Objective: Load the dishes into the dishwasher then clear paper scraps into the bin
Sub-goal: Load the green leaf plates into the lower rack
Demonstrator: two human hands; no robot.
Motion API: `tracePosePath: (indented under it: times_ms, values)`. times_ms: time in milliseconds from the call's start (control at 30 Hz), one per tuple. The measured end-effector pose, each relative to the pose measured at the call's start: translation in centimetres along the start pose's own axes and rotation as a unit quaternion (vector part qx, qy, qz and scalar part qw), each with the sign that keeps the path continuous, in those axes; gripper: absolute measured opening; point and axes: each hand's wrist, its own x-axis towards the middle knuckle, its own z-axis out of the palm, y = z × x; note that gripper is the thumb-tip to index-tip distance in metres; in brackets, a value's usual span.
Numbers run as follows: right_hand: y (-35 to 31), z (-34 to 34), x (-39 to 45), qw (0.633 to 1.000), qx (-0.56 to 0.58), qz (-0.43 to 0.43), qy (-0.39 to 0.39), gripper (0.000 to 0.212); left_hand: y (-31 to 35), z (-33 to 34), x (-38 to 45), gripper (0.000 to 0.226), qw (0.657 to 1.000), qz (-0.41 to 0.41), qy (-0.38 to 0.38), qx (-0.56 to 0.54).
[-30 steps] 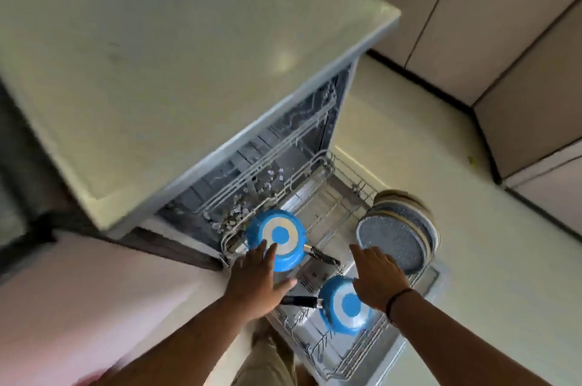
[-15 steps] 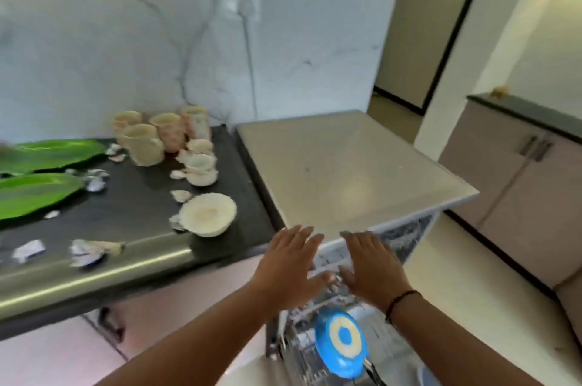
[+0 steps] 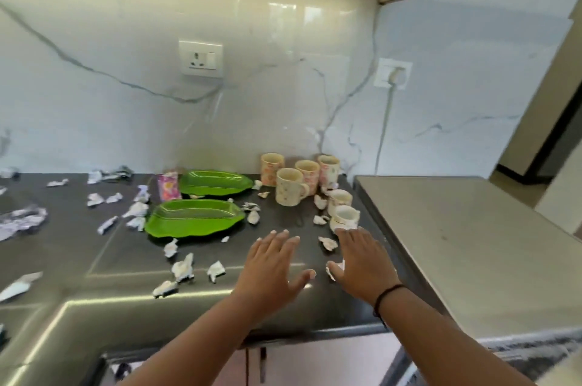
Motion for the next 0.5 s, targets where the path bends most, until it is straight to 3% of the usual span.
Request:
tracePosePath:
  times_ms: [200, 333, 433, 500]
  values:
    - [-5.7, 2.6, 5.6, 0.996, 0.036, -0.035, -0.071, 0.065, -7.3, -0.1, -0.3, 0.104, 0.995, -0.102, -0.013, 0.001]
    - [-8.8, 5.2, 10.6, 0.980, 0.140, -0.024, -0.142, 0.054, -12.3, 0.2, 0.5, 0.110, 0.981, -0.195, -0.017, 0.001]
    - [-11.2, 7.8, 15.0, 0.928, 0.300, 0.031, -0.218, 0.041, -16.0, 0.1, 1.6, 0.106, 0.964, -0.265, -0.023, 0.017]
    - [-12.8, 9.7, 18.1, 0.857, 0.426, 0.106, -0.270, 0.034, -18.0, -0.4, 2.1, 0.103, 0.950, -0.311, -0.017, 0.023]
